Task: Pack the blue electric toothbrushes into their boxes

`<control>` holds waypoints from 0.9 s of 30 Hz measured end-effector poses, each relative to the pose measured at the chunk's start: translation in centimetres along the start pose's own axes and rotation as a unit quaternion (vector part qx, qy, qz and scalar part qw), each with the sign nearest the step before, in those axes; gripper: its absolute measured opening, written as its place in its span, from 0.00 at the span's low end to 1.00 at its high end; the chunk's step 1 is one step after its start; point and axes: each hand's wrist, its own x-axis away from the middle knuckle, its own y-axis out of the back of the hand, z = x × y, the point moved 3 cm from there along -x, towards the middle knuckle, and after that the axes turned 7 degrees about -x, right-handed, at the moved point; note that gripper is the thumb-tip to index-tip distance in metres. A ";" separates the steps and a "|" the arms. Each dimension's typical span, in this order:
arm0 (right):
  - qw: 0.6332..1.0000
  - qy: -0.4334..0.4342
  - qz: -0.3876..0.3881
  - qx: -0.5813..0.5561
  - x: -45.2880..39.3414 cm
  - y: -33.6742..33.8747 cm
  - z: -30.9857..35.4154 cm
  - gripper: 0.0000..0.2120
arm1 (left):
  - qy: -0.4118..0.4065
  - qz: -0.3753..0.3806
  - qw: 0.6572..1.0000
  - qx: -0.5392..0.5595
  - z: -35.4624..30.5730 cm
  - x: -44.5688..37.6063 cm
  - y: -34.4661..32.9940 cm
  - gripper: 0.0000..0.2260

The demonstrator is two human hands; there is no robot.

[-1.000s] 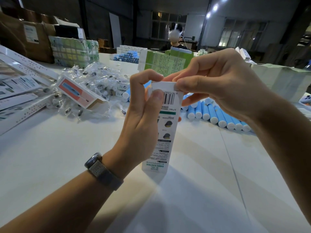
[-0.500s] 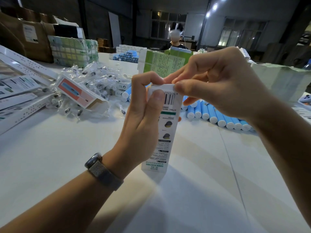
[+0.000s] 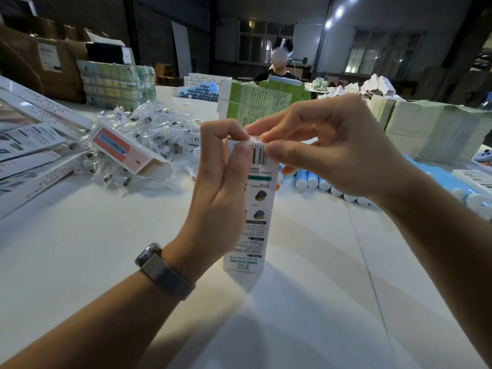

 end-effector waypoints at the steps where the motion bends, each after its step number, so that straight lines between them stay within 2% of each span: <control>1: 1.000 0.006 -0.007 0.003 0.0 -0.2 -0.1 0.02 | -0.004 0.005 1.000 -0.002 0.1 0.0 -0.1 0.04; 7: 0.997 0.041 -0.067 0.026 0.0 -1.6 -1.0 0.02 | -0.019 0.005 0.999 -0.044 0.8 -0.2 0.2 0.03; 11: 0.994 0.032 -0.104 0.024 0.1 -2.2 -1.3 0.03 | -0.001 -0.003 1.000 -0.021 0.7 -0.3 0.2 0.05; 15: 0.986 0.029 -0.143 0.080 0.1 -3.0 -1.3 0.06 | 0.029 -0.019 0.999 0.013 0.7 -0.1 0.2 0.07; 17: 0.986 0.028 -0.139 0.083 0.0 -2.8 -1.0 0.06 | 0.025 -0.016 0.999 0.017 0.4 -0.2 0.3 0.07; 20: 0.994 0.019 -0.093 0.059 -0.2 -2.3 -0.6 0.06 | 0.004 -0.015 1.000 0.003 0.3 -0.3 0.5 0.08; 23: 0.988 0.010 -0.106 0.113 -0.2 -2.1 -0.5 0.06 | 0.003 -0.030 0.999 -0.037 0.5 -0.4 0.5 0.08; 25: 0.982 -0.016 -0.110 0.151 -0.2 -2.6 -0.8 0.11 | 0.016 -0.045 0.998 -0.036 0.7 -0.5 0.5 0.07; 27: 0.983 -0.051 -0.075 0.162 -0.1 -3.5 -1.0 0.19 | 0.019 -0.048 0.998 -0.021 0.9 -0.8 0.9 0.06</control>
